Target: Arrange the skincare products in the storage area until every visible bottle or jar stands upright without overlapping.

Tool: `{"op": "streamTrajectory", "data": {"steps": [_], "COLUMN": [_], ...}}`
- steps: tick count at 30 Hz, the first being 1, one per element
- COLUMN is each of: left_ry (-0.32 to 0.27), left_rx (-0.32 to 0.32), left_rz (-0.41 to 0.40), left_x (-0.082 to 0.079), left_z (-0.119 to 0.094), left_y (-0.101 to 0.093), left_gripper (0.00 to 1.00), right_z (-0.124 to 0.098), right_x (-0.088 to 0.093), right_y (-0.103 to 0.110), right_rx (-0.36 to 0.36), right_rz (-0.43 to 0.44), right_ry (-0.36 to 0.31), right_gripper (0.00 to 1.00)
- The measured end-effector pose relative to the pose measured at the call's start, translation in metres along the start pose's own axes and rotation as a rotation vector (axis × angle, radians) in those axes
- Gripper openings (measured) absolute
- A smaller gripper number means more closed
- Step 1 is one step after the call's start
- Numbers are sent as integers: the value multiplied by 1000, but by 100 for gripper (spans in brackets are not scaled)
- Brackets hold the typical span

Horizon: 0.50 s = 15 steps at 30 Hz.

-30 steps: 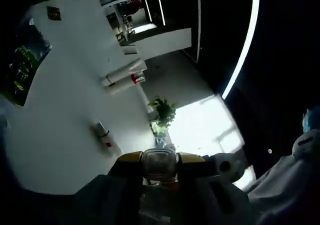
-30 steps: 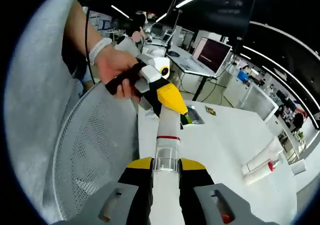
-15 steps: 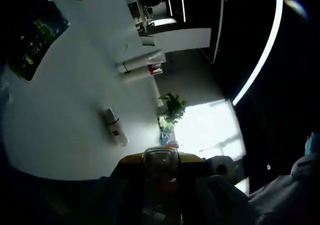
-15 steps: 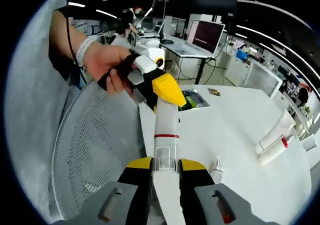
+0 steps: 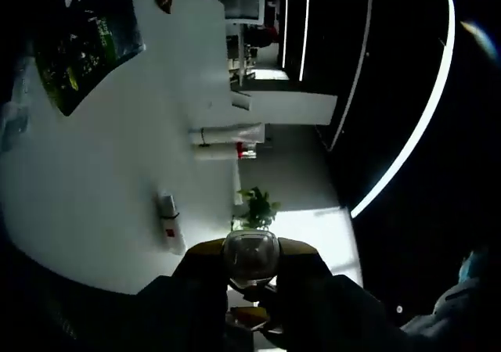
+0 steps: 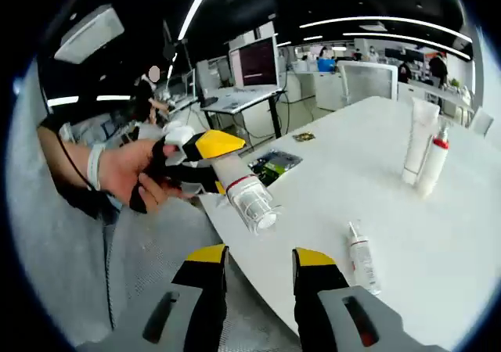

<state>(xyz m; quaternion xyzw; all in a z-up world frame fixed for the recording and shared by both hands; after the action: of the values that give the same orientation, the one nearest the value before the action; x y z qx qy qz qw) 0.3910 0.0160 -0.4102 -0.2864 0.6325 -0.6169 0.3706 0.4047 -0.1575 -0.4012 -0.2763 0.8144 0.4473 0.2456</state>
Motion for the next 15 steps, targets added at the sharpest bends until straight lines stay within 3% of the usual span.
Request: {"op": "streamTrajectory", "data": {"steps": [3, 6, 10, 13, 15], "left_ry": [-16, -6, -1, 23, 65], "left_rx": [6, -5, 5, 17, 21], "left_rz": [52, 149, 252, 339, 405], "left_x": [0, 0, 0, 5, 11], "left_z": [6, 12, 20, 25, 28], "left_y": [-4, -7, -12, -17, -19], "left_gripper": [19, 19, 19, 19, 19], "right_z": [4, 6, 8, 8, 8], "right_x": [-1, -2, -7, -8, -7], "right_y": [2, 6, 4, -2, -7], "right_rx": [-115, -175, -242, -288, -272], "right_rz": [366, 535, 851, 1024, 1088], "right_ry": [-87, -141, -261, -328, -356], "right_gripper": [45, 47, 49, 43, 43]}}
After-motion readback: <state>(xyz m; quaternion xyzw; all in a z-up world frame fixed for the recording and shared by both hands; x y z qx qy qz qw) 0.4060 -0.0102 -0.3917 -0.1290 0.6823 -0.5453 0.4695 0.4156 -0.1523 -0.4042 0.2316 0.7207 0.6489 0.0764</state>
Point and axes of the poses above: the point that each gripper's makers call its tool centre point, and the gripper's own axes: z roughly forward along the fingers, y roughly to its left, x roughly out of its underside, the point moved 7 cm from there along -z, roughly backward along the fingers, and after that the axes turned 5 degrees about z, right-handed, at the moved point
